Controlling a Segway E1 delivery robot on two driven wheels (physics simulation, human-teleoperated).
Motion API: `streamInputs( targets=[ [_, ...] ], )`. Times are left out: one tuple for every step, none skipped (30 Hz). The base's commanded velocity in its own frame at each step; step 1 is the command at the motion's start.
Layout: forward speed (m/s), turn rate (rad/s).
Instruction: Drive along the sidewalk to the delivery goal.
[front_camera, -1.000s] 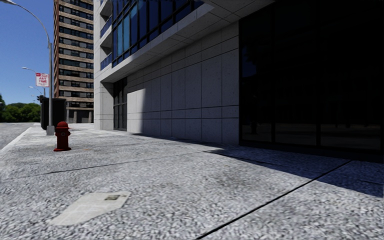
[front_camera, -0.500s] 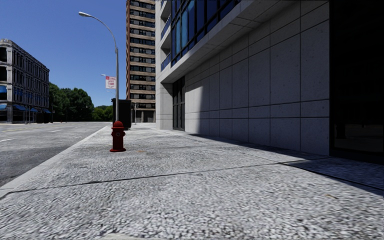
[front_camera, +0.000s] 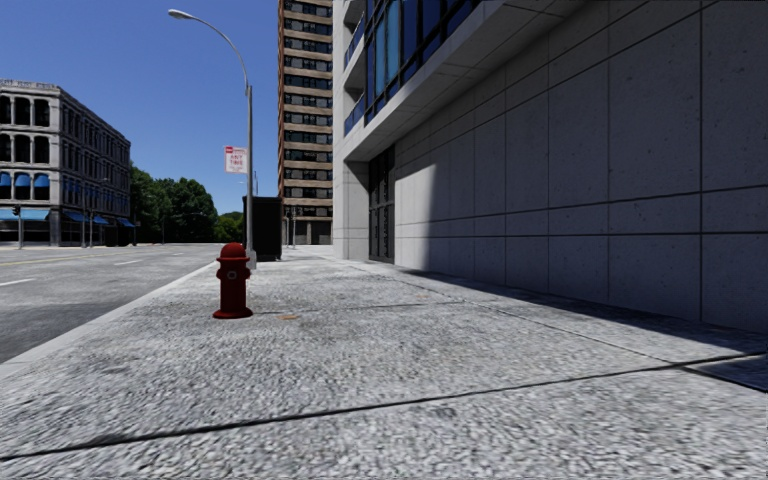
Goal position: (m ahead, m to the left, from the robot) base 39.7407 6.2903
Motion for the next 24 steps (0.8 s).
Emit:
streamInputs(
  targets=[
    [2.00, 0.00],
    [2.00, 0.00],
    [2.00, 0.00],
    [2.00, 0.00],
    [2.00, 0.00],
    [2.00, 0.00],
    [2.00, 0.00],
    [2.00, 0.00],
    [2.00, 0.00],
    [2.00, 0.00],
    [2.00, 0.00],
    [2.00, 0.00],
    [2.00, 0.00],
    [2.00, 0.00],
    [2.00, 0.00],
    [2.00, 0.17],
    [2.00, 0.24],
    [2.00, 0.24],
    [2.00, 0.26],
    [2.00, 0.26],
    [2.00, 0.26],
    [2.00, 0.26],
    [2.00, 0.26],
    [2.00, 0.26]
  ],
)
